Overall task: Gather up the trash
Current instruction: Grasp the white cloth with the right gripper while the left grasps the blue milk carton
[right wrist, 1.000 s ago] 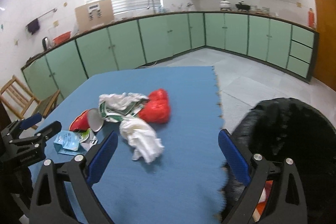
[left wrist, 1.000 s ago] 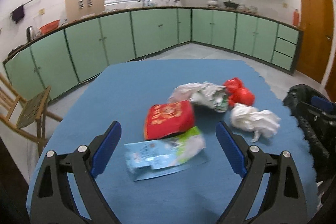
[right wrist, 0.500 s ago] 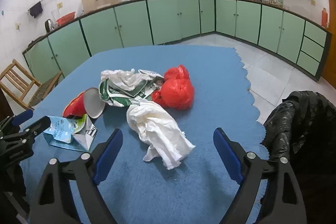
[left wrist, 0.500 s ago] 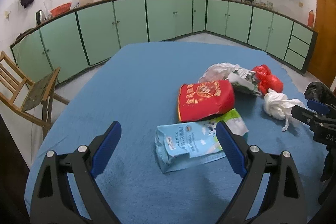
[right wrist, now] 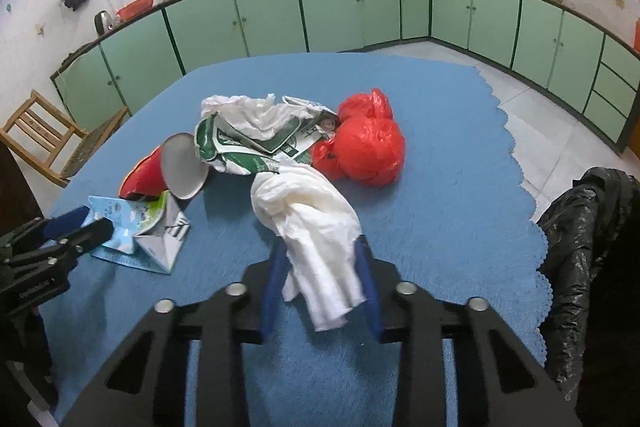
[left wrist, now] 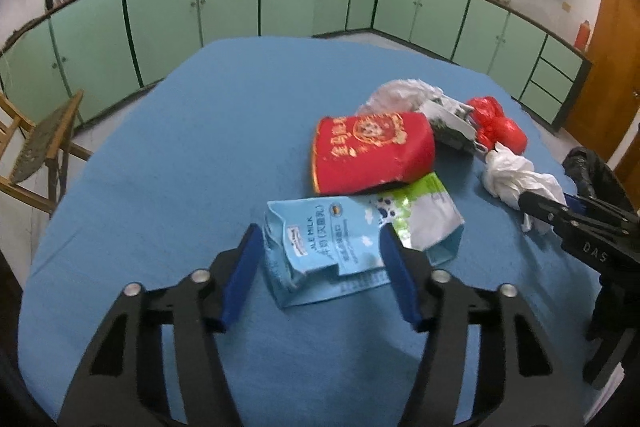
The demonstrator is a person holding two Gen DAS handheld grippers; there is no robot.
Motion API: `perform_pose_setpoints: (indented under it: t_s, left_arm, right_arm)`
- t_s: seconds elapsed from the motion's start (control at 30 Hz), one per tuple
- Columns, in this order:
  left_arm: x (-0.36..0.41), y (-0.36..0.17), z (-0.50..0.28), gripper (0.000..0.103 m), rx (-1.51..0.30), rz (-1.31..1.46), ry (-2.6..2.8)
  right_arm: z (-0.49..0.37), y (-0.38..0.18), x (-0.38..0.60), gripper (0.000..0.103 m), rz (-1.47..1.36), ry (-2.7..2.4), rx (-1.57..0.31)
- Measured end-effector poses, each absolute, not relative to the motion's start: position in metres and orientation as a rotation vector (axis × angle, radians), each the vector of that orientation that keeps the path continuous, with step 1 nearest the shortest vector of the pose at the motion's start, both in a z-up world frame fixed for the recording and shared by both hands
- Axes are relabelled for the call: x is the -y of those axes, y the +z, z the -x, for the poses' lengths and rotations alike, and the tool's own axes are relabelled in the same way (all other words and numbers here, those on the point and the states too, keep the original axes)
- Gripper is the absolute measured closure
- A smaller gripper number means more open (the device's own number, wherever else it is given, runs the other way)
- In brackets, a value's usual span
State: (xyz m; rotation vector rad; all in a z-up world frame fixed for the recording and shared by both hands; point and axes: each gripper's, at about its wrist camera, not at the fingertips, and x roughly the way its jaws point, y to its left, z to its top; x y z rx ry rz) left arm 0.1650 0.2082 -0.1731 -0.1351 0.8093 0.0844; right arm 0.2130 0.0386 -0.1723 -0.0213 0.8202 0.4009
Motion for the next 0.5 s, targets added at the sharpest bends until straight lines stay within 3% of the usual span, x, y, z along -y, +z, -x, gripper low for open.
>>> perform_pose_setpoints:
  t_s: [0.07, 0.13, 0.37, 0.5]
  left_arm:
    - [-0.205, -0.174, -0.165, 0.053, -0.810, 0.132, 0.079]
    - [-0.202, -0.174, -0.164, 0.060, -0.815, 0.140, 0.067]
    - [-0.168, -0.173, -0.157, 0.060, -0.842, 0.163, -0.030]
    - [-0.133, -0.174, -0.153, 0.055, -0.864, 0.162, -0.151]
  right_arm:
    - [-0.211, -0.172, -0.037, 0.084, 0.023, 0.400, -0.821]
    - [-0.209, -0.171, -0.034, 0.085, 0.015, 0.402, -0.820]
    - [-0.197, -0.155, -0.016, 0.086, -0.001, 0.373, -0.792]
    - [-0.189, -0.145, 0.008, 0.087, -0.051, 0.343, -0.787]
